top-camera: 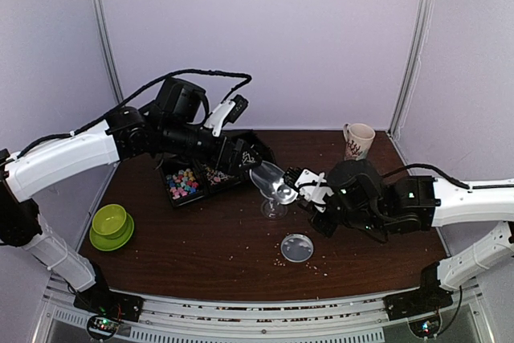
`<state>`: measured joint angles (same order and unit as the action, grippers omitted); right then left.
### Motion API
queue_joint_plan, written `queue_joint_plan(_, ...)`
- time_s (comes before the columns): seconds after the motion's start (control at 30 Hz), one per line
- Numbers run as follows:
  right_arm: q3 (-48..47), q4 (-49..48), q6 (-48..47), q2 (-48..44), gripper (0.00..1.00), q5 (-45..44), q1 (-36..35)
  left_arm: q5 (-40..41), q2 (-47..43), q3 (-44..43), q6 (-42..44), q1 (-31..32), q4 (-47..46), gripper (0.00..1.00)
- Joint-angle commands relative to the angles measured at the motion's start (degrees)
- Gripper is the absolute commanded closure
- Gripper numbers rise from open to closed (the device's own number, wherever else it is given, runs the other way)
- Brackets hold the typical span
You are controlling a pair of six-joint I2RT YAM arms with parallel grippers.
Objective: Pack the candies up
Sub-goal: Pass from the right arm to the left
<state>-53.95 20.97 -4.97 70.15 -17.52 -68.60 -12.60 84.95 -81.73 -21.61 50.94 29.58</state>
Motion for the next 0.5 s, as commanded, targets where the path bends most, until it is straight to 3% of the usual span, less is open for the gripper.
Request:
queue_joint_plan(0.0, -0.98, -2.49, -1.24, -1.04, 1.00, -3.57, -0.93, -2.67, 0.85, -0.50, -0.28, -0.25, -2.07, 0.20)
queue_joint_plan(0.37, -1.14, -2.78, -2.24, -0.66, 1.00, -4.98, -2.39, -9.08, 3.43, -0.63, -0.52, -0.31, -2.36, 0.48)
queue_joint_plan(0.47, -1.20, -2.82, -2.32, -0.18, 1.00, -5.27, -2.69, -9.25, 3.97, -0.58, -0.54, -0.31, -2.47, 0.63)
